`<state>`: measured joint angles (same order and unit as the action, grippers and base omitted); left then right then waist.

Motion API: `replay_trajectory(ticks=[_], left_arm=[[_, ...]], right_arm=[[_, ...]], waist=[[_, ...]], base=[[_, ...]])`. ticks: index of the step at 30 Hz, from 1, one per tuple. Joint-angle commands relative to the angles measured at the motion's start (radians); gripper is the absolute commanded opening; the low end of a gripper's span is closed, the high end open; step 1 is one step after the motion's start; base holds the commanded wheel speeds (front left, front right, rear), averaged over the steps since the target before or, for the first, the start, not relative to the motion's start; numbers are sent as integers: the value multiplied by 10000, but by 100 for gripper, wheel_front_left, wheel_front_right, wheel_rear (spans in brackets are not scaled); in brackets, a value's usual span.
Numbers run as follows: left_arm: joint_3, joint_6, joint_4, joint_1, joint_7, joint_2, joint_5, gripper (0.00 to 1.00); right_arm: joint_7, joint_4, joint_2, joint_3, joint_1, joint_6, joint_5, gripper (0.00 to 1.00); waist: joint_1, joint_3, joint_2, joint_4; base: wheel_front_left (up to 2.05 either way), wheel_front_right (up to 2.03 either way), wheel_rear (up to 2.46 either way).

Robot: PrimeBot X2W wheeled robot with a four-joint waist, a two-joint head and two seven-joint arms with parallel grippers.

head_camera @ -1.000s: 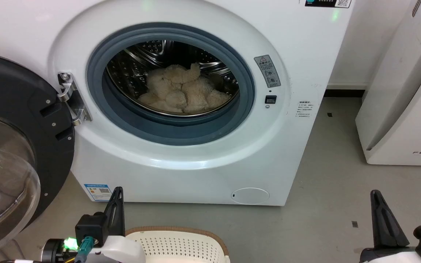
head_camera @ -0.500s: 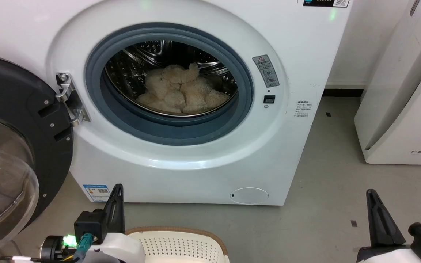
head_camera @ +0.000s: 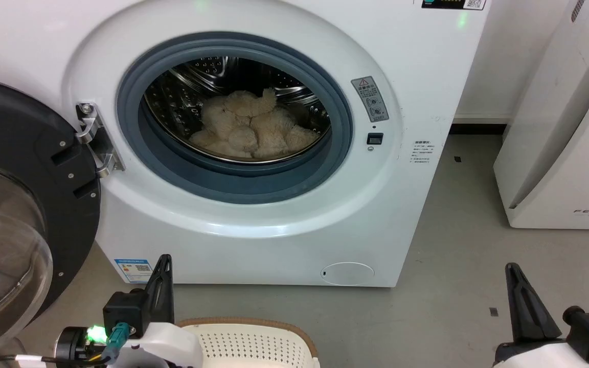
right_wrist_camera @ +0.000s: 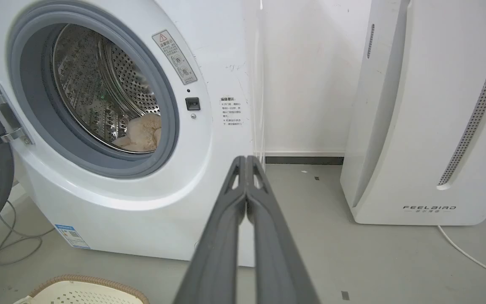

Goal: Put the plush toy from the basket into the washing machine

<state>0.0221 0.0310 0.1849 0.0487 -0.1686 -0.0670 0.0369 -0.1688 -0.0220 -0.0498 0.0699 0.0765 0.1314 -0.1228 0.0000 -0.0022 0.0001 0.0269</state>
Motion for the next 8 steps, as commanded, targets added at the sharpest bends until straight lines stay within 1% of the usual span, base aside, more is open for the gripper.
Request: replay_trajectory(ticks=[1, 8], left_arm=[[-26, -48, -103, -156, 50, 42, -74, 0], [-43, -71, -255, -185, 193, 53, -100, 0]], right_arm=[[43, 56, -2, -41, -155, -3, 97, 0], [187, 70, -2, -98, -208, -3, 196, 0]], waist=[[0, 1, -1, -4], [0, 3, -1, -27]], base=[[0, 0, 0], [0, 0, 0]])
